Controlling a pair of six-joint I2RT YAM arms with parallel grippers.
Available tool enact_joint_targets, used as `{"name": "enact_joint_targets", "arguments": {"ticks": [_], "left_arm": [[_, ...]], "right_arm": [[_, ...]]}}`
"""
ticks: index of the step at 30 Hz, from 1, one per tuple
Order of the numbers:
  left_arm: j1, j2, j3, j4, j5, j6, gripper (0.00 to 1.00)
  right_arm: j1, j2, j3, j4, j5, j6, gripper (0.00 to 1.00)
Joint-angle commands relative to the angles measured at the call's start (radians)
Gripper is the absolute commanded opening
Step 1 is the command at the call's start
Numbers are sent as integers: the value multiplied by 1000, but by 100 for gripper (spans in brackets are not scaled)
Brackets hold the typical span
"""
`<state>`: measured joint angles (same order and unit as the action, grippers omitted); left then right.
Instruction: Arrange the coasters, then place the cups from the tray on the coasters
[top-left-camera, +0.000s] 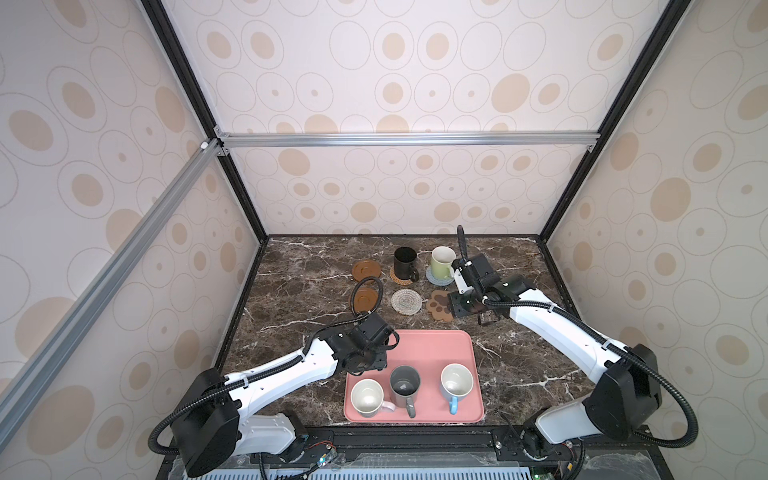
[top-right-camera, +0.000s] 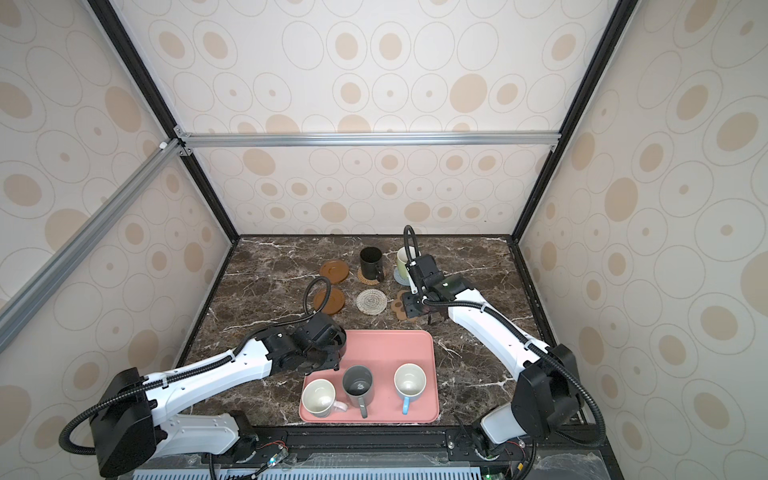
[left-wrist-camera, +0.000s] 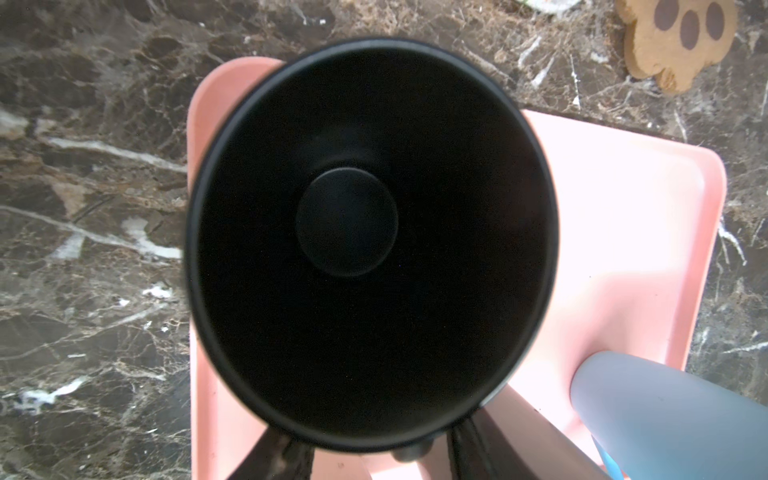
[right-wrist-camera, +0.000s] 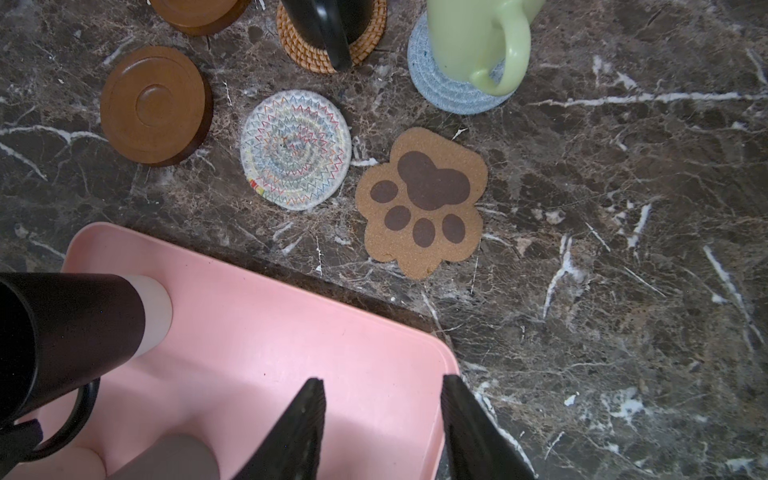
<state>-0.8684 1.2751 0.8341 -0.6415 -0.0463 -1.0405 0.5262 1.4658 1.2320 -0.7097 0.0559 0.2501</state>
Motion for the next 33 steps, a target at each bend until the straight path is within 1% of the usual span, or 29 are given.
{"name": "enact_joint_targets", "arguments": {"ticks": [1,5,12,25,31,33], "left_arm": [[8,13,-7,-16,-37,5,49],[12,17,-13,-13,-41,13,49],[18,29,-19,10,-40,24,44],[27,60,-22,35,-38,63,25],[26,61,-19,29,-50,71,17],[27,60,-14,25,-55,74,16]], "right_arm": [[4,10,7,3,1,12,49],[4,11,7,4,2,13,49],[5,14,8,4,1,17,49],[5,16,9,2,-2,24,49],[4,14,13,3,-4,26,49],[5,13,13,3,-4,31,49]]}}
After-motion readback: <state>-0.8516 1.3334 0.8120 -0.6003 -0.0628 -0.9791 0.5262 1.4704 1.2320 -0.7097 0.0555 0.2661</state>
